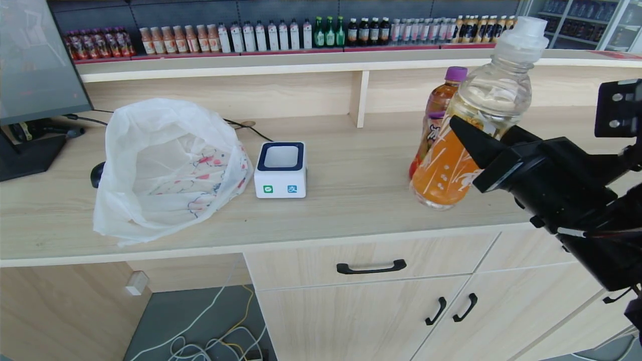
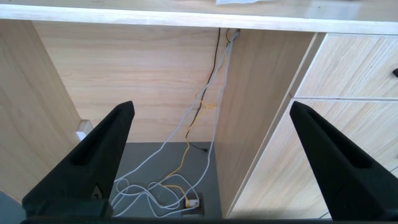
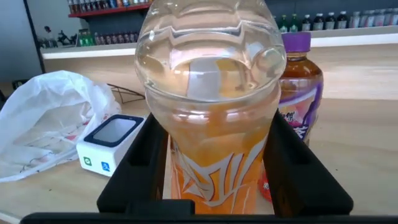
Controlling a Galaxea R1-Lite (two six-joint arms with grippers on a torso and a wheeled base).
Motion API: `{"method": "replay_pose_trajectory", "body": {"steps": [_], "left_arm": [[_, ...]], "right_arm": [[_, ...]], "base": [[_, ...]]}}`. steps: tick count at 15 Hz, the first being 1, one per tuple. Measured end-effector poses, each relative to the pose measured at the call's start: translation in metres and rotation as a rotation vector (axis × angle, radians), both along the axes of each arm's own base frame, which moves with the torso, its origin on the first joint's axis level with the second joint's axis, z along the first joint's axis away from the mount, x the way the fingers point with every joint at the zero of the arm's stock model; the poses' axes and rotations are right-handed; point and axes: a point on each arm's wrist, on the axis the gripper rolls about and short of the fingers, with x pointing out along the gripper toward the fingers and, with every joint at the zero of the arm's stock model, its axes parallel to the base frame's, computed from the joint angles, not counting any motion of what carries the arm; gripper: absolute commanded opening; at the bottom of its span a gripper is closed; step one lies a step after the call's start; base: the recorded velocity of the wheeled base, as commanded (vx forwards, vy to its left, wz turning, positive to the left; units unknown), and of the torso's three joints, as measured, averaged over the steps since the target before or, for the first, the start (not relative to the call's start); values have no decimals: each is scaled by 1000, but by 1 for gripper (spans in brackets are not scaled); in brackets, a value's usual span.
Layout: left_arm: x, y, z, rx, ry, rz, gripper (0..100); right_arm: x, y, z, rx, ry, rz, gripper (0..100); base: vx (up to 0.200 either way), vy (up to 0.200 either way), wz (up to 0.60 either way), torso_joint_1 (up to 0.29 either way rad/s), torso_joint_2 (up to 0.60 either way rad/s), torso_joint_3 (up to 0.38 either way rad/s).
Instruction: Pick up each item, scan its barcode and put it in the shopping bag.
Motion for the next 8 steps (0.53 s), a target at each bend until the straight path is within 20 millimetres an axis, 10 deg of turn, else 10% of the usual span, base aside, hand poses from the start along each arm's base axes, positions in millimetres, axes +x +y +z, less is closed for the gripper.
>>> {"method": "replay_pose_trajectory", "body": {"steps": [4,8], "left_arm": [[0,0,0,0,1,0,100],[0,0,0,0,1,0,100]], "right_arm": [[23,-9,5,21,-35,-72,0],[32,-8,5,24,-47,-77,0]], "base": [[0,0,0,0,0,0],[0,200,0,-1,4,1]]}}
